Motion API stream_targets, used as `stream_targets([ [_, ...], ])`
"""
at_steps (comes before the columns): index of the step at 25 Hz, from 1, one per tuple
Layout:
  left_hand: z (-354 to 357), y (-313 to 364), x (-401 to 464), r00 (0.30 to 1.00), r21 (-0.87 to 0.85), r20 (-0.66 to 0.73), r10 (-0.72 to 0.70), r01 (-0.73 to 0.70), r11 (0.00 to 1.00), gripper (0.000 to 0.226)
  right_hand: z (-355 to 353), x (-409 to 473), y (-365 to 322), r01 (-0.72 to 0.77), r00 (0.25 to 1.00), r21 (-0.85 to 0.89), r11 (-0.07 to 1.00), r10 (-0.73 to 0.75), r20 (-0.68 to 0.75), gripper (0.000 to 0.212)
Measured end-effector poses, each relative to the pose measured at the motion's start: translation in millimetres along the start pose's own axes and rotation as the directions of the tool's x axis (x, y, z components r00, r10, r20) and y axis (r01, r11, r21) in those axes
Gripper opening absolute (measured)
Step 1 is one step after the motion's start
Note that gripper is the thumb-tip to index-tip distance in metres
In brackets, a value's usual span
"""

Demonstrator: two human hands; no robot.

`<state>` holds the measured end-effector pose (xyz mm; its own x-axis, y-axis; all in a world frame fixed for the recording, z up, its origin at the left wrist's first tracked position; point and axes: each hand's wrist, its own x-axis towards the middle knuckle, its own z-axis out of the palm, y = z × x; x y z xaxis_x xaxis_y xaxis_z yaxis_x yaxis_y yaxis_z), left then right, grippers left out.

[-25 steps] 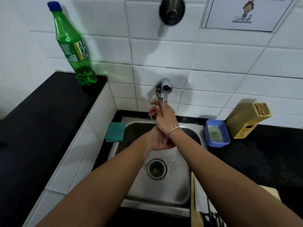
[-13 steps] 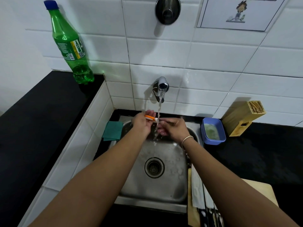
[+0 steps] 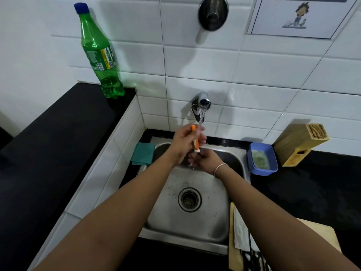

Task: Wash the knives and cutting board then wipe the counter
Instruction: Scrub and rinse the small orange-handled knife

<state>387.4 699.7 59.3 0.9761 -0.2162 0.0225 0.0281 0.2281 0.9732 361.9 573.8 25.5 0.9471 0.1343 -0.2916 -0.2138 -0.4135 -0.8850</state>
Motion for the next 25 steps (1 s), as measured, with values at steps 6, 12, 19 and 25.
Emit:
stream_targets([
  [6,-12.5,-8.3,24.5,0.787,-0.318,-0.489,-0.378,0.243,0.917,0.014,1.5,-2.7,-30.1,0.307,0.759,-0.118,0.945,-0.317,-0.569,0.009],
  [12,0.6,-29.9,-0.1,0.73,-0.456,-0.085,-0.679,0.577,0.678,0.042,12.5,0.4,-50.1,0.507,0.655,-0.285,0.813,-0.578,-0.487,0.008],
  [19,12.4,-30.6,-13.3,0.713,-0.465,0.147,-0.685,0.661,0.588,0.052,17.4,9.7,-59.0,0.368,0.833,-0.156,0.917,-0.4,-0.383,0.022],
  [25,3.5,-49.8,-13.1,0.624,-0.397,0.022,-0.781,0.722,0.566,0.047,6.5,10.4,-64.2,0.488,0.825,-0.179,0.854,-0.518,-0.225,0.029],
])
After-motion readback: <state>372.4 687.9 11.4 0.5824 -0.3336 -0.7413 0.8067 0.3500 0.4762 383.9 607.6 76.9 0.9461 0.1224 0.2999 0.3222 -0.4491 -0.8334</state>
